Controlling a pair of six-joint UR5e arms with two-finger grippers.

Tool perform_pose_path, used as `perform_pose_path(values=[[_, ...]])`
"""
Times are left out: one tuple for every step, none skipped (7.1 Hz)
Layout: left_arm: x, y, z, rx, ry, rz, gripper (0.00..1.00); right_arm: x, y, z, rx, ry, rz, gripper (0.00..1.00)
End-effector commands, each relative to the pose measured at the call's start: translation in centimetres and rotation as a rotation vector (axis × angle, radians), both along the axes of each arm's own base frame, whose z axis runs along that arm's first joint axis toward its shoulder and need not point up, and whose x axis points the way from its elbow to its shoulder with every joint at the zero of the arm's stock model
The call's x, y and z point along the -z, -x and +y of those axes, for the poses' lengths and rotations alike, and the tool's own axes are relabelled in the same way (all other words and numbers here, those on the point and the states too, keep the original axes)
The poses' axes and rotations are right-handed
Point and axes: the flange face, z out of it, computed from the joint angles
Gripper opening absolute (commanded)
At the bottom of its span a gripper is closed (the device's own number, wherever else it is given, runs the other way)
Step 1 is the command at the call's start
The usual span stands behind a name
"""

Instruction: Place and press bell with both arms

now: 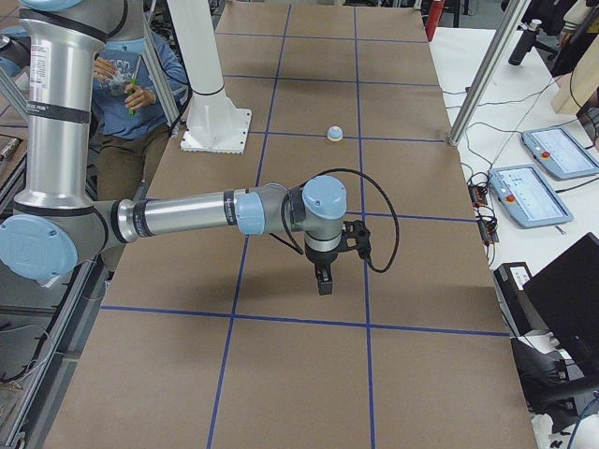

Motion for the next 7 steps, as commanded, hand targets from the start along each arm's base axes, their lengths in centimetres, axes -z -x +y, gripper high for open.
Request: perform_pose_path(values=[[-2.2,1.3,1.2,0.033,0.053,-0.002,0.99,-0.6,-0.4,0.6,-0.005,0.008,-0.001,1.00],[-2.6,1.3,1.6,0.033,0.055,0.000,0.99,-0.3,-0.4,0.6,-0.005,0.004,-0.001,1.00],[-2.0,1.3,1.5,0.034,0.048,0.000,1.00,-0.3,-0.4,0.6,-0.005,0.004,-0.001,1.00],[-2.2,1.3,1.5,0.034,0.051,0.001,1.00,-0.4,-0.4,0.5,-0.005,0.004,-0.001,1.00],[-1.9,1.3,1.5,0.034,0.042,0.000,1.00,-0.5,-0.4,0.5,-0.005,0.007,-0.001,1.00],[-1.3,1.3,1.4,0.034,0.032,0.002,1.00,-0.5,-0.4,0.5,-0.006,0.008,-0.001,1.00],[-1.3,1.3,1.3,0.034,0.028,0.001,1.00,-0.3,-0.4,0.5,-0.006,0.002,-0.001,1.00]])
